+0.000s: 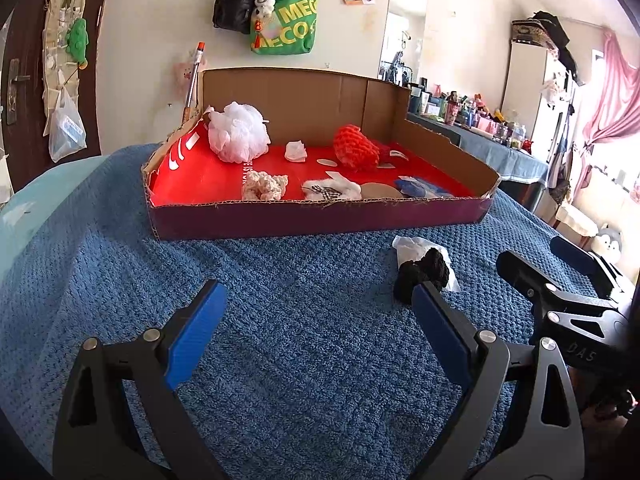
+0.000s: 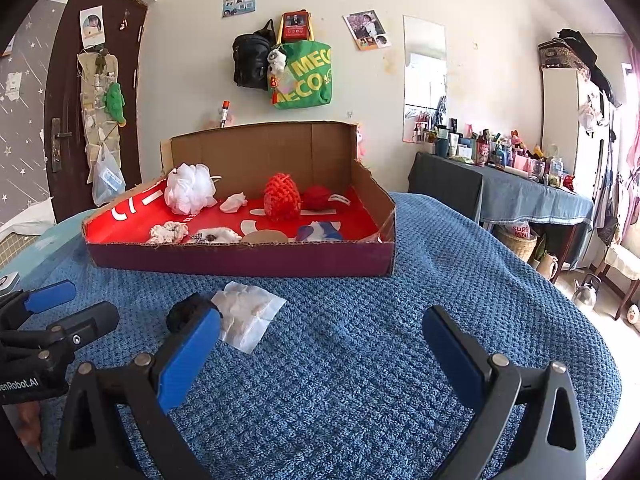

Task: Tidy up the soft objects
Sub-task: 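Lower both open tools toward the black fluffy ball and white tissue on the blanket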

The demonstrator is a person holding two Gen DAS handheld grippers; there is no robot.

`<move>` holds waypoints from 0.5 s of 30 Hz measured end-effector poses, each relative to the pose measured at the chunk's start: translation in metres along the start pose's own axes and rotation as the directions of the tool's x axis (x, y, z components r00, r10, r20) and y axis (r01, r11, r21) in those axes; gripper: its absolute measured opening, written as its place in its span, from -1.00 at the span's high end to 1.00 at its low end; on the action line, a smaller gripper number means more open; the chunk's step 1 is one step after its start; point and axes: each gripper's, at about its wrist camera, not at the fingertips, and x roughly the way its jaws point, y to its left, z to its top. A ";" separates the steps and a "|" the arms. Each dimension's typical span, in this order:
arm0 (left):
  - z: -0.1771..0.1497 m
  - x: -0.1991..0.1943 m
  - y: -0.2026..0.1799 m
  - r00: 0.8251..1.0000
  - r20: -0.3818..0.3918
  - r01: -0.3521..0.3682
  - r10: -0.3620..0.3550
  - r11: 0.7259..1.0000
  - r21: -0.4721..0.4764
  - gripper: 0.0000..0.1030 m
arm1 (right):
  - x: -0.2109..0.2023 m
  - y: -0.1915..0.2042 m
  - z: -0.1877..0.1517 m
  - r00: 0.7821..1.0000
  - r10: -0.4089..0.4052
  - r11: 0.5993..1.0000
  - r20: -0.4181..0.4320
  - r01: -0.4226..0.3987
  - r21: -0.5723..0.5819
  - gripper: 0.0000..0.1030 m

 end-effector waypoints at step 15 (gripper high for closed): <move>0.008 0.009 0.001 0.998 -0.067 -0.001 0.001 1.000 -0.005 -0.84 | 0.011 -0.009 0.005 0.995 0.052 0.998 -0.089 -0.048 0.040 -1.00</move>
